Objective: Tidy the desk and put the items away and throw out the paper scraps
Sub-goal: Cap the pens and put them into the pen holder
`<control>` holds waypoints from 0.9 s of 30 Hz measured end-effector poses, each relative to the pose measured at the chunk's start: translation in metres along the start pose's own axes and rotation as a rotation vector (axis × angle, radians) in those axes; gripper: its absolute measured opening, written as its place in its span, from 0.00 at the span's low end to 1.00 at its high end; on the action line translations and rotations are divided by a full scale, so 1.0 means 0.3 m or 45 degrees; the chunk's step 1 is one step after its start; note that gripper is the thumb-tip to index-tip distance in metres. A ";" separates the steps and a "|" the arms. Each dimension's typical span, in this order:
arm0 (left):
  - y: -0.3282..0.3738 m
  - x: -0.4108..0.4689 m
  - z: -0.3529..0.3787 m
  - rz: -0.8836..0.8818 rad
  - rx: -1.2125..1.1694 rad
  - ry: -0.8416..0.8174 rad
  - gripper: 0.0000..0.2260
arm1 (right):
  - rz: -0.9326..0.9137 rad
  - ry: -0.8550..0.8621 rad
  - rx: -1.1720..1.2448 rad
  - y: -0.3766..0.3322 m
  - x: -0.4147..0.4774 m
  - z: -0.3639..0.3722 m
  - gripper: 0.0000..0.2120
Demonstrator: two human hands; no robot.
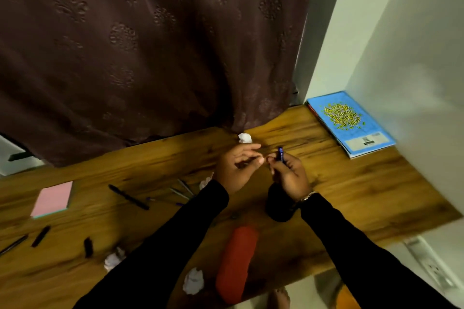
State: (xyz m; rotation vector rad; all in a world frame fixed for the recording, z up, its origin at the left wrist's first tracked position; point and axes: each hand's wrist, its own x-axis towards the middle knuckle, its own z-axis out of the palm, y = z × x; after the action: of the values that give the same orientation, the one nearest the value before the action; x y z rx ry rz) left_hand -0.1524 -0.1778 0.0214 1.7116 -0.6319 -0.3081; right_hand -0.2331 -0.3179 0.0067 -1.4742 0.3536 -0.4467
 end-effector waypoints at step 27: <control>-0.439 -0.522 -0.817 -0.949 0.433 1.010 0.04 | -0.192 -1.094 -1.627 0.345 -0.004 0.901 0.24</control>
State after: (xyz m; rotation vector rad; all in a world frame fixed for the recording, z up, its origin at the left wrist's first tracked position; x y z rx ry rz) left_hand -0.1194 0.1273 -0.0669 2.1455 0.5840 -0.0073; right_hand -0.0942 -0.0783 -0.0772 -2.7545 -0.2518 0.4473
